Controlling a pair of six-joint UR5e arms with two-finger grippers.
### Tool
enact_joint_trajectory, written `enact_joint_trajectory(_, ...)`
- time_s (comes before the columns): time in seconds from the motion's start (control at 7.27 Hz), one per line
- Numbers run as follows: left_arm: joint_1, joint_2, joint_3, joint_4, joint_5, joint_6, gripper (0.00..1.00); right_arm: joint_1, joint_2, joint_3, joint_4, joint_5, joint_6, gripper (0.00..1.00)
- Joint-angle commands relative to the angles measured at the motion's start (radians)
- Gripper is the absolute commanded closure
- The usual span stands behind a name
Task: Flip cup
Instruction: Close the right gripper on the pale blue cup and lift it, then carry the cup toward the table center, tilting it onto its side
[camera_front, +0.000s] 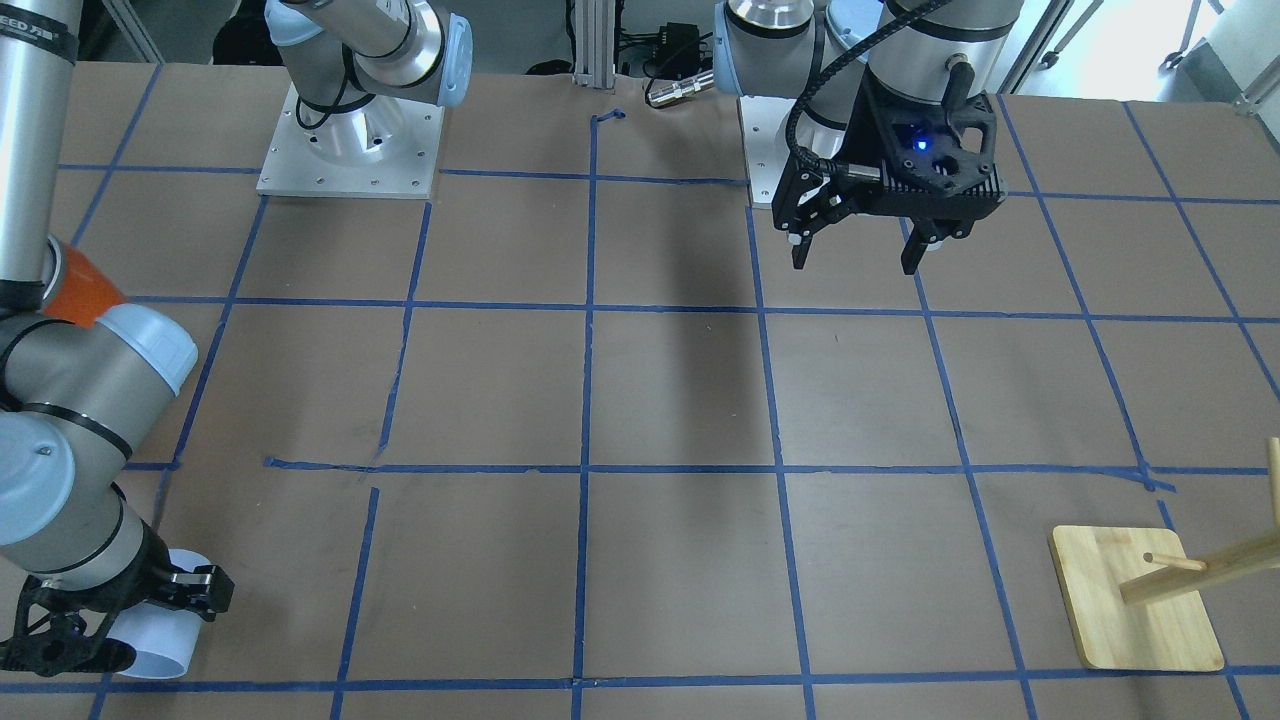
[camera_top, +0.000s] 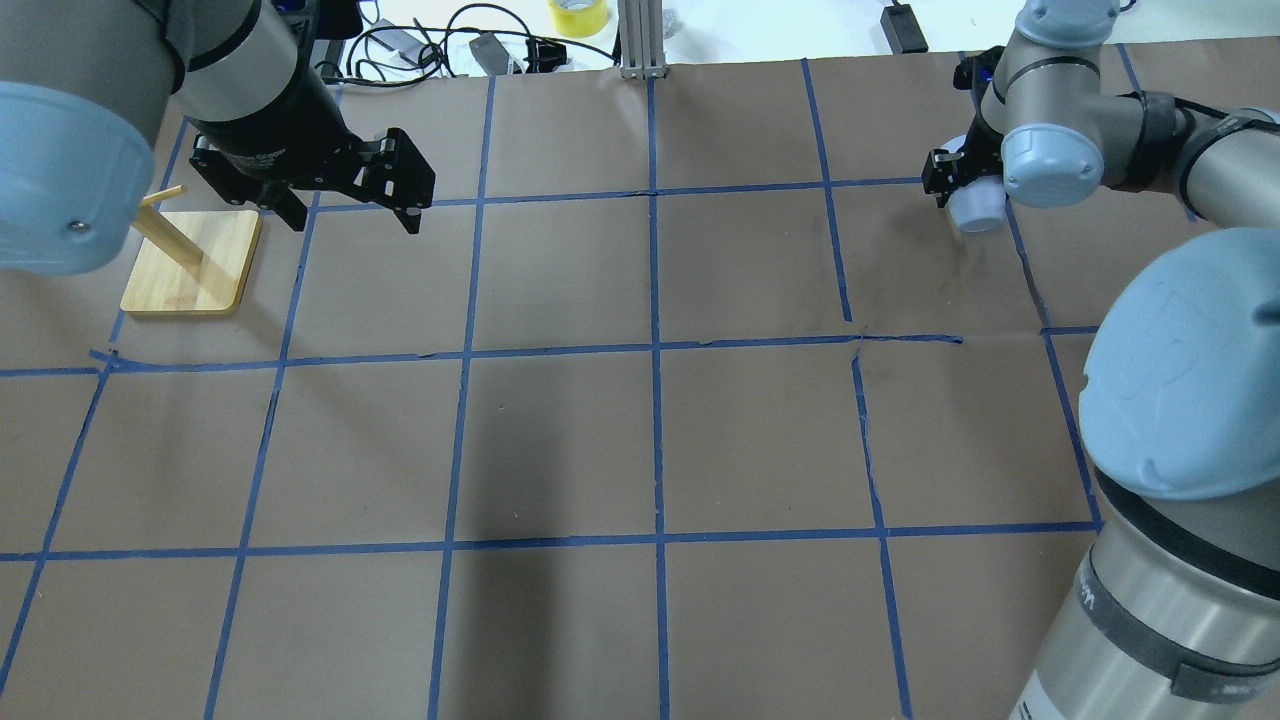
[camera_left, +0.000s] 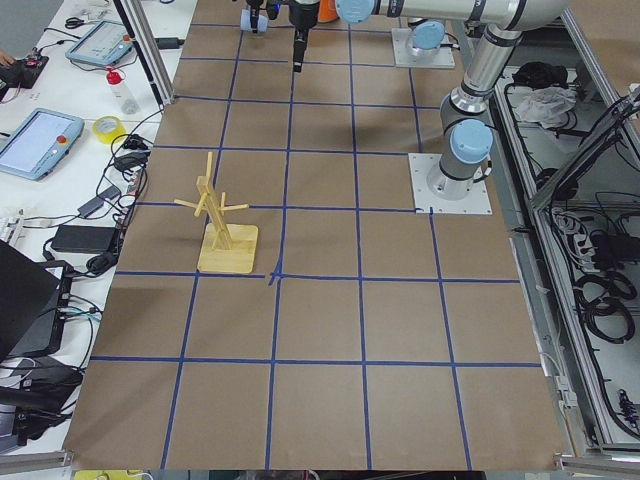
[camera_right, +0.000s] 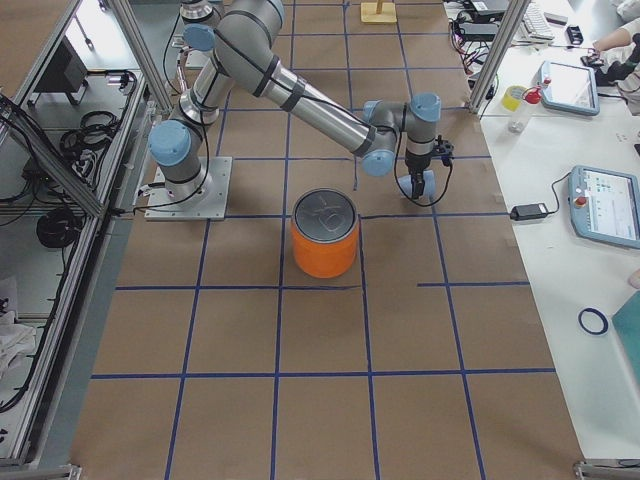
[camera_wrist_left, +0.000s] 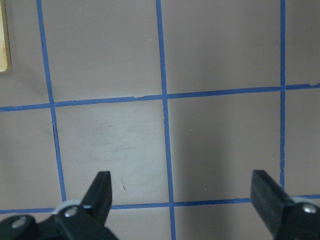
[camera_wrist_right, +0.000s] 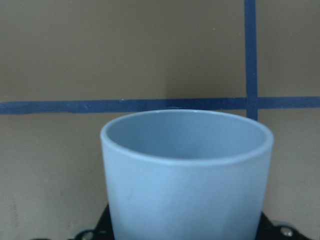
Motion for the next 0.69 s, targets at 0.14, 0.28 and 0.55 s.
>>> enact_joint_trajectory(0.14,0.0,0.0,0.0,0.0,0.0,0.0,0.0,0.27,-0.05,-0.006,-0.017,-0.097,-0.002,0.96)
enact_joint_trajectory(0.28,0.0,0.0,0.0,0.0,0.0,0.0,0.0,0.35,-0.051,-0.004,-0.022,-0.097,-0.004,0.96)
enact_joint_trajectory(0.55,0.0,0.0,0.0,0.0,0.0,0.0,0.0,0.519,-0.021,-0.004,-0.097,-0.093,-0.214,0.95)
